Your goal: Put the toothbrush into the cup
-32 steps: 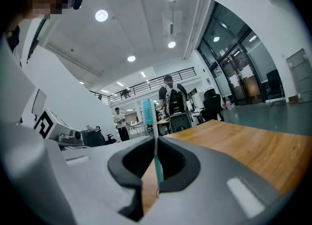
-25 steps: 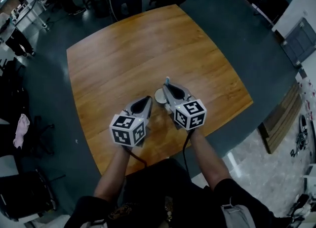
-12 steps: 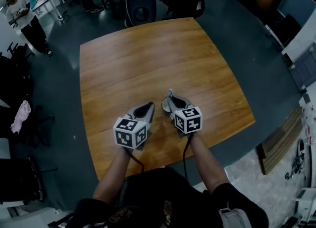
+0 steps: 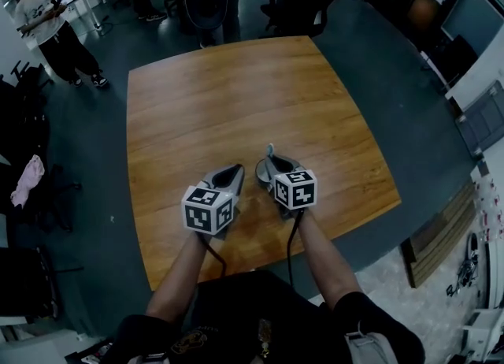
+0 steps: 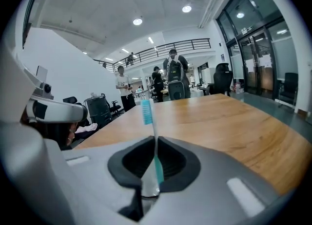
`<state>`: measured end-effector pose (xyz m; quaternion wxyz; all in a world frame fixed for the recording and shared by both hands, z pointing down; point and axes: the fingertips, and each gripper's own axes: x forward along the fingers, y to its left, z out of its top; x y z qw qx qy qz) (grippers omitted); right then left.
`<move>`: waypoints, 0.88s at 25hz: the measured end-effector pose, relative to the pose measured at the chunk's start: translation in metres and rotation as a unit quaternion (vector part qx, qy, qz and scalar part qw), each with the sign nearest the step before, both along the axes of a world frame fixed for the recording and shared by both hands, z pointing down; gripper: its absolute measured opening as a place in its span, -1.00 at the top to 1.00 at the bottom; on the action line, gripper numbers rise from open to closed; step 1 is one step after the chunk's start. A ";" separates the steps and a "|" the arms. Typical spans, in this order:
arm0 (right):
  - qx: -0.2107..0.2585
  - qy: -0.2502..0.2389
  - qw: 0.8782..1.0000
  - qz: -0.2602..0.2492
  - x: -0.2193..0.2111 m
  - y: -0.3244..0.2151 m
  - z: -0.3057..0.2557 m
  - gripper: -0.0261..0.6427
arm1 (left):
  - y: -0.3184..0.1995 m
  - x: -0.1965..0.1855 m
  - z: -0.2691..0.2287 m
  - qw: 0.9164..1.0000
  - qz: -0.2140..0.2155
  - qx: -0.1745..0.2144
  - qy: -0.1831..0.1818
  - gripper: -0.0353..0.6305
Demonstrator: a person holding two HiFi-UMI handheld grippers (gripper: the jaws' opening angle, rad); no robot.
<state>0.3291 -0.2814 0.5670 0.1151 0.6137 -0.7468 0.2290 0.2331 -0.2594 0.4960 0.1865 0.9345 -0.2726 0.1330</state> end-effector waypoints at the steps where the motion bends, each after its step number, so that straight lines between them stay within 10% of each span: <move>1: -0.001 -0.002 1.000 0.001 -0.002 -0.001 0.000 0.85 | 0.000 -0.002 0.000 1.000 0.000 0.000 -0.001 0.87; 22: 0.084 -0.032 0.996 -0.006 -0.023 0.029 -0.061 0.72 | 0.008 -0.021 -0.030 1.000 0.009 0.016 0.022 0.87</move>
